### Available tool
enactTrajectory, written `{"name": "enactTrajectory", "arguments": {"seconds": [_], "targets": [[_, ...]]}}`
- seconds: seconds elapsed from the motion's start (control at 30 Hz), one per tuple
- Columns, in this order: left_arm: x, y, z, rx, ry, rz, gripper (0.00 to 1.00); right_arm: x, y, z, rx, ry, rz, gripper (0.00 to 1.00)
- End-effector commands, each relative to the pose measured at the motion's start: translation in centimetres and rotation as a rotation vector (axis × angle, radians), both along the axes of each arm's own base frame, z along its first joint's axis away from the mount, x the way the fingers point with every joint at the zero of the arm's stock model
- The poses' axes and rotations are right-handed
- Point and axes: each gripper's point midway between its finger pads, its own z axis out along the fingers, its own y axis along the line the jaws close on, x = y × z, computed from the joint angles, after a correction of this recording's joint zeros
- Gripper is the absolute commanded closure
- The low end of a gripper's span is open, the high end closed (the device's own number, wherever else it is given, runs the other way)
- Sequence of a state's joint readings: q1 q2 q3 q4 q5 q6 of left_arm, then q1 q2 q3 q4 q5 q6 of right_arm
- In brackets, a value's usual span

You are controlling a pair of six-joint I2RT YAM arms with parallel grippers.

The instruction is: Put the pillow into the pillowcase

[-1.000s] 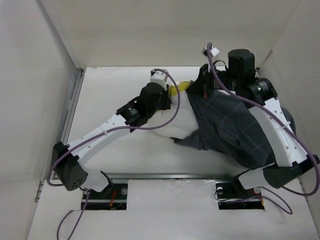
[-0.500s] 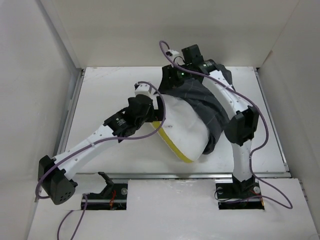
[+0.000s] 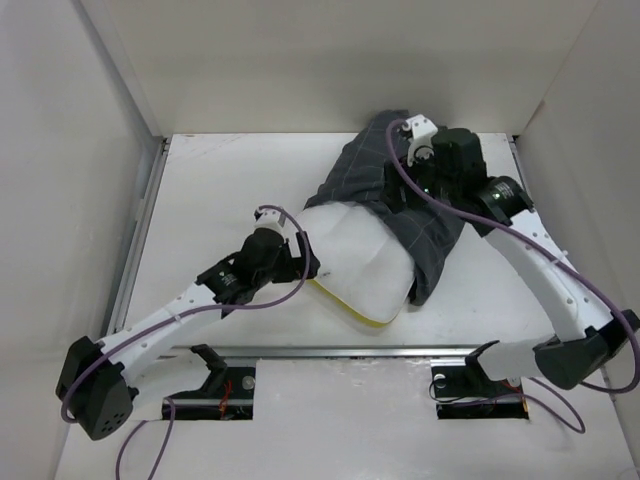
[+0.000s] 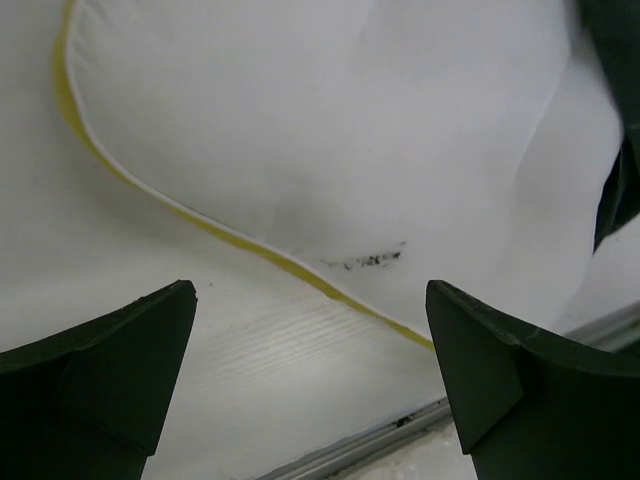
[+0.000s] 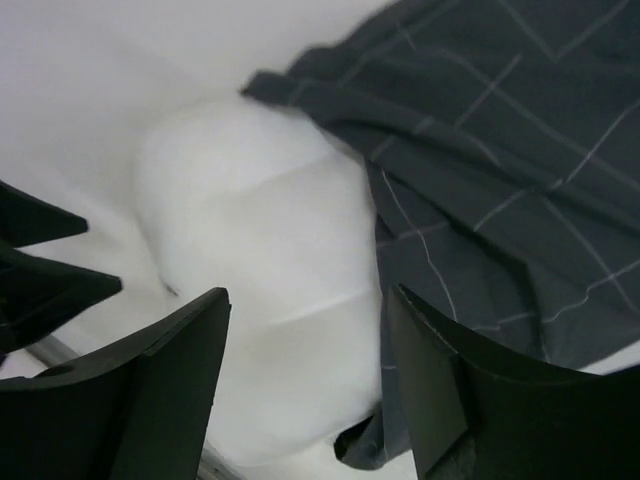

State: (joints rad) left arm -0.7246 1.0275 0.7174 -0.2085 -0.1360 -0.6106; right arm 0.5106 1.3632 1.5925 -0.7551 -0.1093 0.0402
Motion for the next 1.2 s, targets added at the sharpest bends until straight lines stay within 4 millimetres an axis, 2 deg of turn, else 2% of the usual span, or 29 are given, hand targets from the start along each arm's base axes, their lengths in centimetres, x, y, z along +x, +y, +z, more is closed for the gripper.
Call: {"name": "enactTrajectory", "arguments": {"seconds": [0.0,0.03,0.07,0.13,0.23,0.27,0.3,0.37,0.4,0.43,0.47,0.5,0.53,0.57,0.6,0.63,0.67,0.7,0.73,0.8,0.83,0.87,0.9,0.93,0.97,1.03,1.07,1.17], "targets": [[-0.8,-3.6,0.6,-0.208,-0.007,-0.103,0.0,1.1,-1.1,-8.2,-0.159,0.12,-0.085,0.31],[-0.9,-4.2,0.7,-0.227,-0.002,-0.132,0.0,1.3,-1.4,-8.4,-0.171,0.114,-0.104,0.31],[-0.6,-4.5,0.0,-0.217,0.011,-0.131,0.01,1.7,-1.1,-10.0,-0.201,0.143,-0.115,0.31],[-0.2,-5.2,-0.4,-0.229,0.017,-0.133,0.03,2.7,-1.6,-11.1,-0.248,0.152,-0.158,0.31],[0.7,-5.6,-1.6,-0.222,0.04,-0.103,0.09,5.2,-2.1,-12.1,-0.283,0.12,-0.251,0.31],[0.9,-5.8,-1.7,-0.223,0.039,-0.103,0.1,6.3,-2.0,-11.7,-0.278,0.084,-0.279,0.31],[1.2,-6.0,-2.0,-0.228,0.045,-0.098,0.12,6.9,-2.1,-13.1,-0.308,0.098,-0.295,0.31],[1.7,-6.5,-2.0,-0.242,0.028,-0.1,0.27,8.3,-2.3,-13.1,-0.334,0.083,-0.335,0.33],[1.9,-6.7,-2.0,-0.241,0.029,-0.1,0.33,8.8,-2.0,-14.7,-0.359,0.112,-0.331,0.35],[2.0,-6.7,-3.1,-0.22,0.055,-0.096,0.38,9.1,-2.0,-15.3,-0.38,0.115,-0.33,0.35],[2.2,-7.0,-3.2,-0.218,0.058,-0.096,0.44,9.2,-2.0,-16.1,-0.393,0.13,-0.327,0.44],[2.5,-7.2,-3.6,-0.201,0.065,-0.101,0.56,9.7,-1.7,-16.8,-0.399,0.136,-0.326,0.58],[2.6,-7.2,-4.2,-0.182,0.068,-0.108,0.6,9.7,-1.4,-17.3,-0.405,0.144,-0.305,0.67],[3.0,-7.6,-3.8,-0.191,0.057,-0.109,0.67,9.8,-1.0,-16.9,-0.388,0.141,-0.293,0.81],[3.5,-7.9,-3.4,-0.19,0.036,-0.121,0.74,9.8,0.1,-16.2,-0.357,0.135,-0.26,0.91],[3.6,-8.0,-3.6,-0.183,0.031,-0.127,0.85,9.4,1.1,-15.7,-0.345,0.134,-0.231,0.99],[4.1,-8.6,-3.2,-0.178,0.019,-0.148,0.89,9.2,2.1,-14.6,-0.333,0.111,-0.185,1.0],[4.5,-8.9,-2.5,-0.185,-0.004,-0.155,0.95,8.6,4.1,-13.1,-0.28,0.1,-0.118,1.0],[4.6,-9.3,-2.5,-0.189,0.002,-0.165,1.0,8.0,4.8,-12.1,-0.257,0.105,-0.067,1.0],[5.2,-10.0,-0.8,-0.202,-0.043,-0.191,1.0,6.3,7.6,-9.9,-0.162,0.124,0.067,1.0],[5.5,-10.2,0.2,-0.211,-0.075,-0.201,1.0,3.4,10.7,-7.3,-0.079,0.138,0.235,1.0],[5.7,-10.3,1.3,-0.226,-0.095,-0.202,1.0,1.8,12.2,-6.1,-0.052,0.137,0.322,1.0],[6.2,-10.5,4.1,-0.258,-0.161,-0.203,1.0,0.0,13.6,-4.5,-0.033,0.115,0.408,1.0],[6.3,-10.6,5.6,-0.278,-0.19,-0.204,1.0,-3.8,16.3,-3.0,0.012,0.124,0.566,1.0],[6.8,-10.5,7.4,-0.299,-0.237,-0.185,1.0,-5.9,17.1,-0.2,0.047,0.098,0.65,1.0],[7.0,-9.7,12.1,-0.365,-0.337,-0.146,1.0,-8.8,18.5,2.3,0.103,0.083,0.789,1.0],[7.2,-9.3,14.0,-0.386,-0.382,-0.123,1.0,-10.6,18.8,5.0,0.172,0.062,0.878,1.0],[7.8,-7.2,17.4,-0.446,-0.463,0.002,1.0,-11.7,18.6,7.5,0.219,0.02,0.93,1.0]]}}
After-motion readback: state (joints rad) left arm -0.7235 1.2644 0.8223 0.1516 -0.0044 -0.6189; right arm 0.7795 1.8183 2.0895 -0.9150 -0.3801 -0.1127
